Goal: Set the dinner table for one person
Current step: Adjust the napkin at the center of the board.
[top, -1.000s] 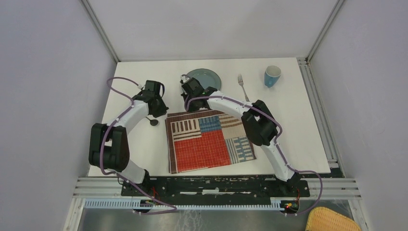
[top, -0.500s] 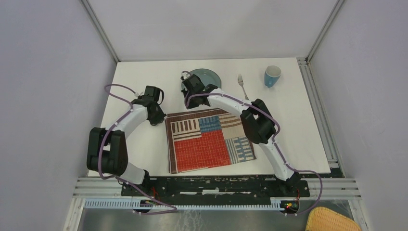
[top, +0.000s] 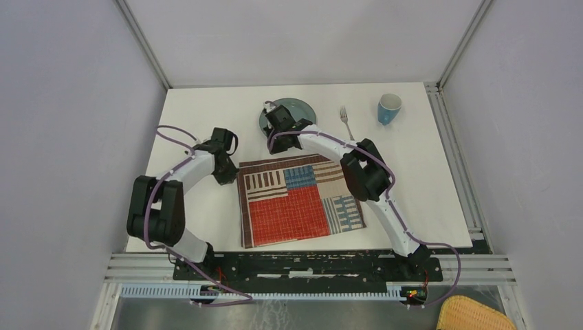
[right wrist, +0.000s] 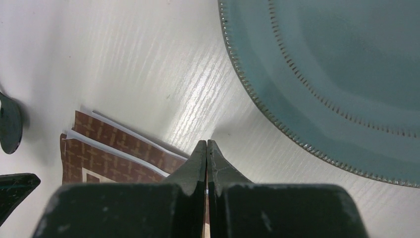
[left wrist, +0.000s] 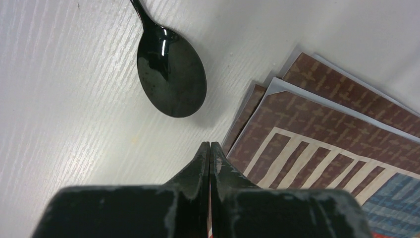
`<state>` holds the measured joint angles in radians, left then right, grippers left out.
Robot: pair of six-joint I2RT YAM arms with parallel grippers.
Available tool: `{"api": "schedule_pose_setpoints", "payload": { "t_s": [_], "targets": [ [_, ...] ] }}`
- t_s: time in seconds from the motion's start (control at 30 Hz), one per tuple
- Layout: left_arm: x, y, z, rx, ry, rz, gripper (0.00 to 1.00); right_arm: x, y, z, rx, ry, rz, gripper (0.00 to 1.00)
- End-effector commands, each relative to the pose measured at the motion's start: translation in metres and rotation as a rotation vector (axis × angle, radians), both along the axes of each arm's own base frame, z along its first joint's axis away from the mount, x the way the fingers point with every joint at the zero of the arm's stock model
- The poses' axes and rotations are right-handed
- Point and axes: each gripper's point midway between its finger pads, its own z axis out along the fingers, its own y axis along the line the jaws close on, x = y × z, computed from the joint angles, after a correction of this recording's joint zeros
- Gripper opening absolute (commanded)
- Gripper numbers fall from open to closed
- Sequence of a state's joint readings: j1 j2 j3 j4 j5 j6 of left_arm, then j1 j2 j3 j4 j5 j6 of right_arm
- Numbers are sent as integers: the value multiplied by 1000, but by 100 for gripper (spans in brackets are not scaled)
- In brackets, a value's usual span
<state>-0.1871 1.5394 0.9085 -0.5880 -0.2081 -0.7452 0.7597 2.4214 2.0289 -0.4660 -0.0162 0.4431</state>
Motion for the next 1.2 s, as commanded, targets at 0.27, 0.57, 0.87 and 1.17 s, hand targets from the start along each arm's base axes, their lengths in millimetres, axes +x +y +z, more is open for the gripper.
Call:
{"api": "schedule_pose_setpoints", "payload": {
  "t_s": [0.27, 0.57, 0.87, 1.17],
  "targets": [
    [11, -2, -19, 7, -3, 33, 2, 15, 17, 18, 77, -38, 11, 0],
    [8, -4, -32, 5, 23, 33, 2, 6, 18, 7, 89, 7, 16, 0],
    [12, -8, -39, -3, 28, 23, 2, -13, 21, -8, 89, 57, 40, 0],
    [19, -14, -39, -14, 18, 12, 2, -36, 28, -19, 78, 89, 70, 0]
  ]
}}
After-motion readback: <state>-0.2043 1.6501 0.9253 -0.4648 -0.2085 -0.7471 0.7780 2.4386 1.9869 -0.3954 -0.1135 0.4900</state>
